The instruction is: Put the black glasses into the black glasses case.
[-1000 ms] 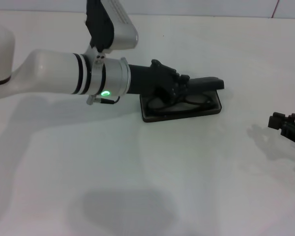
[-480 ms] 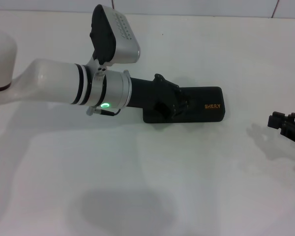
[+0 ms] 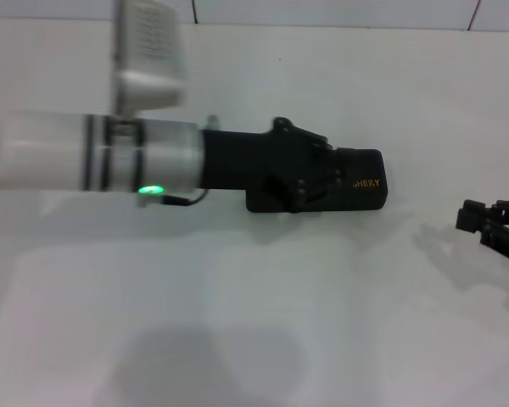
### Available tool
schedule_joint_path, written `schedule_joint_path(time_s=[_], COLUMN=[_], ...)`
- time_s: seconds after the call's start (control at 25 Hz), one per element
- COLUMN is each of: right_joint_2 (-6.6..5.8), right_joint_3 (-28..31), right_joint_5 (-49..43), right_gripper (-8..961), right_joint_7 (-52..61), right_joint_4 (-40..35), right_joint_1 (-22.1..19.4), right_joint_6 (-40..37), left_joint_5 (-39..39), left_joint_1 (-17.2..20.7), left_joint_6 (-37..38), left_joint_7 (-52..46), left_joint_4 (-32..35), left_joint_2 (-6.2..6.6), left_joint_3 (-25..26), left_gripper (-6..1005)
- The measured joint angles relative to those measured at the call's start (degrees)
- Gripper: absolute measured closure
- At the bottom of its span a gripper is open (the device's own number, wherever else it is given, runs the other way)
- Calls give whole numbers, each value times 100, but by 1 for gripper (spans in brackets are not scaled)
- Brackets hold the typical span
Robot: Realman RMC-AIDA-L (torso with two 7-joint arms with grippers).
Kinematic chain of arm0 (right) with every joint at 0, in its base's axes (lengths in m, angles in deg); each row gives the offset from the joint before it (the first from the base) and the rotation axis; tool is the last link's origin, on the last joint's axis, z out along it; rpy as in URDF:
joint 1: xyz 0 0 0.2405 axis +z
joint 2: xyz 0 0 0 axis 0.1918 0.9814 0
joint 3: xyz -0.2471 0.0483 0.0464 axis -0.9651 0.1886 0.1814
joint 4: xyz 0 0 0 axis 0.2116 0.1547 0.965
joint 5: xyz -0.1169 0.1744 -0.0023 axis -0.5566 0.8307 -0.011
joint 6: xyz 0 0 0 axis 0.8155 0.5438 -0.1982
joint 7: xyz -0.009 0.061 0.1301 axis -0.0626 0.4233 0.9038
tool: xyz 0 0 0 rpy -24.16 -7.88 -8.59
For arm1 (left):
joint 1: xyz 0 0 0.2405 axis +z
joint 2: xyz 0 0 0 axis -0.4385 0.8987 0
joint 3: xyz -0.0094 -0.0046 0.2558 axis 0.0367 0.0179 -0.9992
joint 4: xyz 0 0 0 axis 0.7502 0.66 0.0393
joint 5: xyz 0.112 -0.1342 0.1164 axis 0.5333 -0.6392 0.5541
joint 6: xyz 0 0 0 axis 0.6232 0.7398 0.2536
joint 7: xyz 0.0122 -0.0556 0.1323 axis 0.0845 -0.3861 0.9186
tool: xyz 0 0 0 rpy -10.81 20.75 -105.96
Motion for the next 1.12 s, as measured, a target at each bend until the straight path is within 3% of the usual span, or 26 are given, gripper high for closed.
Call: schedule_joint_path(time_s=[0.2,0.24,0.36,0.4,0.44,0.6,0.88,1.12], right_joint_2=[-1,5,29,40,42,42,30,4], right_joint_3=[-30,-54,-159,-240,-275,-642,-971,-1278], right_joint_5=[272,363,630,786,858,1303,1607,1571], right_gripper=[654,654,652,651,612,454,198,61], right_joint_7=[-144,-149,-157,-172,-186,-520,-818,-807], right_joint_4=[-48,-50,-73,-110,-127,-260,-289,-326], right_joint_1=[118,158,338,415,444,468,516,550], right_joint_6=[-796,-1007,-1720,-1981,-2073,-2191,-2032,-2016], left_joint_5=[-233,-292,-316,-318,-313,-184,119,155], left_joint_1=[883,1161,1303,1348,1369,1442,1563,1567], left_joint_6=[1737,2345,2819,3045,3212,3744,3865,3873], left_joint_7=[183,243,177,106,57,22,118,166], left_joint_4=[839,962,934,869,798,522,507,490], left_joint_2=[63,59,125,202,271,512,513,518], left_joint_3=[1030,1543,1930,2100,2164,2185,2200,2213], left_gripper=[765,754,722,711,700,505,252,231])
